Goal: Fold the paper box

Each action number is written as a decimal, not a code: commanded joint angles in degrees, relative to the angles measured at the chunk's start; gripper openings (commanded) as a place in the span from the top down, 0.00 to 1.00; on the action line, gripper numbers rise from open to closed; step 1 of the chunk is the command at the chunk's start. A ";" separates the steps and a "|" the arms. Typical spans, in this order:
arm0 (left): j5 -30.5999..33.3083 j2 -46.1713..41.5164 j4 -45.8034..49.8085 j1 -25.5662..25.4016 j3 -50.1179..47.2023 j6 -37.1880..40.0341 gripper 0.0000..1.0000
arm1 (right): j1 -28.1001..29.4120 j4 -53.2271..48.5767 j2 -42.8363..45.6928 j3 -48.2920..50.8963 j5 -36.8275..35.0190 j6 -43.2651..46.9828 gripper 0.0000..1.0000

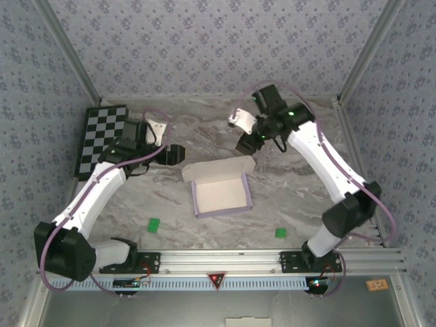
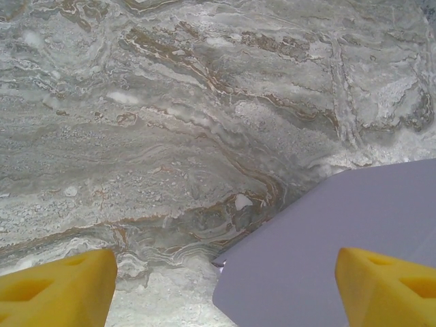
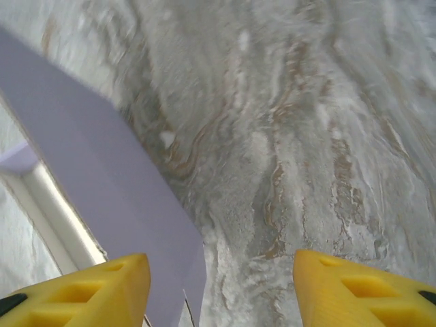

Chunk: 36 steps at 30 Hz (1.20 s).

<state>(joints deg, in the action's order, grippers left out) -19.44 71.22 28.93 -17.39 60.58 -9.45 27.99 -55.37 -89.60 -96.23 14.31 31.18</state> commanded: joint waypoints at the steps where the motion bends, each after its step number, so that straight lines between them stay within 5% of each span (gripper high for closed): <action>1: 0.11 1.62 -1.61 -0.32 0.68 1.87 0.16 | -2.88 11.99 5.42 8.08 2.22 -16.32 0.41; 6: 0.19 4.39 -0.50 -1.01 1.50 2.84 0.18 | -8.18 18.42 11.93 19.43 5.25 -28.05 0.45; 22: 7.10 -8.96 10.54 -4.80 -1.62 -3.70 0.22 | -12.69 19.42 24.56 37.86 14.58 -23.32 0.43; 29: 7.20 -18.10 6.32 -6.18 -10.46 -6.00 0.23 | -12.46 35.65 28.92 51.24 21.21 -25.35 0.42; 36: 7.31 -19.77 0.24 -6.95 -18.68 -8.11 0.23 | -10.94 49.55 22.48 57.39 21.03 -24.03 0.43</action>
<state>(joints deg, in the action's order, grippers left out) -12.29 51.99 33.34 -23.68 43.72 -15.84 16.25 -14.04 -65.04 -39.35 33.89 6.63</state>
